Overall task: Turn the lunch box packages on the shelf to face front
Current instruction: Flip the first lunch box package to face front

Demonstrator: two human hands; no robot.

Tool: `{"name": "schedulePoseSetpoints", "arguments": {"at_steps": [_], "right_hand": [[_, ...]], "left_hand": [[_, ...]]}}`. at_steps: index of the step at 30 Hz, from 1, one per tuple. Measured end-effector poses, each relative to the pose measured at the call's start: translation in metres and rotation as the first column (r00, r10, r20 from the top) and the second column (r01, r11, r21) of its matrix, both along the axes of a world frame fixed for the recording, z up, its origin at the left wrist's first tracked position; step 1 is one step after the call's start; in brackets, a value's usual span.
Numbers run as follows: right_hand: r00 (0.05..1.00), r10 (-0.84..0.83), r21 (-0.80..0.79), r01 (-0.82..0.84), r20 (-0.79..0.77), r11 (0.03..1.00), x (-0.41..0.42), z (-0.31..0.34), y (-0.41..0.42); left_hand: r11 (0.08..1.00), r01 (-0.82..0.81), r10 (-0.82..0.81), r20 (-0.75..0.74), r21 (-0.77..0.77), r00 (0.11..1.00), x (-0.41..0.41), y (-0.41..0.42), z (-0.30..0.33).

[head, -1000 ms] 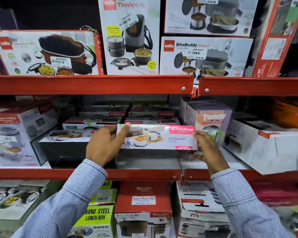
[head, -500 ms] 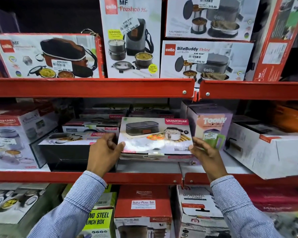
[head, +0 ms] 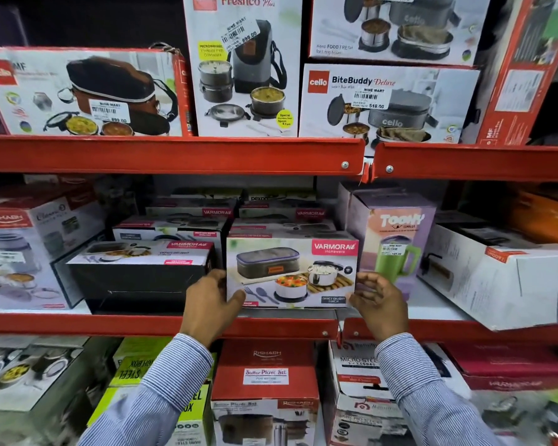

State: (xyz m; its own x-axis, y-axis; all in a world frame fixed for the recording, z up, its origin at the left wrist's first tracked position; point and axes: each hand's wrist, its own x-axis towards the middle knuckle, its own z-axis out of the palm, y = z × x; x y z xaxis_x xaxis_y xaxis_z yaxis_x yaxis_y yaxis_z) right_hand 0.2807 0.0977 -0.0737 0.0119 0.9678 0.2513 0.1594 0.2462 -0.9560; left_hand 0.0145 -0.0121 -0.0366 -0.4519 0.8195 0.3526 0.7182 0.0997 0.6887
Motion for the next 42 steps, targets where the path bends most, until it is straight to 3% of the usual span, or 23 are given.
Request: {"name": "schedulePoseSetpoints", "arguments": {"at_steps": [13,22,32,34,37,39,42], "right_hand": [[0.999,-0.012,-0.062,0.015,0.049,0.998,-0.008,-0.019,0.003],[0.997,-0.011,-0.078,0.017,0.080,0.997,-0.008,-0.019,0.003],[0.998,-0.065,-0.072,0.065,0.014,0.995,-0.012,-0.014,-0.011],[0.989,-0.146,0.001,0.146,0.022,0.989,-0.014,-0.009,-0.026],[0.964,-0.229,0.297,0.182,0.133,0.937,-0.027,0.003,-0.054],[0.940,-0.203,0.461,0.058,0.272,0.886,-0.046,0.017,-0.069],[0.772,-0.276,0.601,-0.166,0.573,0.782,-0.080,0.033,-0.076]], "left_hand": [[0.999,0.006,-0.002,0.084,-0.047,0.996,0.007,-0.003,-0.021],[0.999,-0.004,0.007,0.060,-0.045,0.998,0.005,-0.003,-0.023],[0.998,-0.004,0.009,0.082,-0.063,0.997,0.008,-0.018,-0.013],[0.999,0.013,-0.013,0.000,-0.053,1.000,0.007,-0.028,-0.007],[0.999,0.025,-0.021,-0.134,0.031,0.991,0.006,-0.043,0.006],[0.992,0.035,-0.008,-0.221,0.118,0.975,0.004,-0.051,0.014],[0.989,0.008,0.060,-0.458,0.145,0.887,-0.009,-0.055,0.020]]}}
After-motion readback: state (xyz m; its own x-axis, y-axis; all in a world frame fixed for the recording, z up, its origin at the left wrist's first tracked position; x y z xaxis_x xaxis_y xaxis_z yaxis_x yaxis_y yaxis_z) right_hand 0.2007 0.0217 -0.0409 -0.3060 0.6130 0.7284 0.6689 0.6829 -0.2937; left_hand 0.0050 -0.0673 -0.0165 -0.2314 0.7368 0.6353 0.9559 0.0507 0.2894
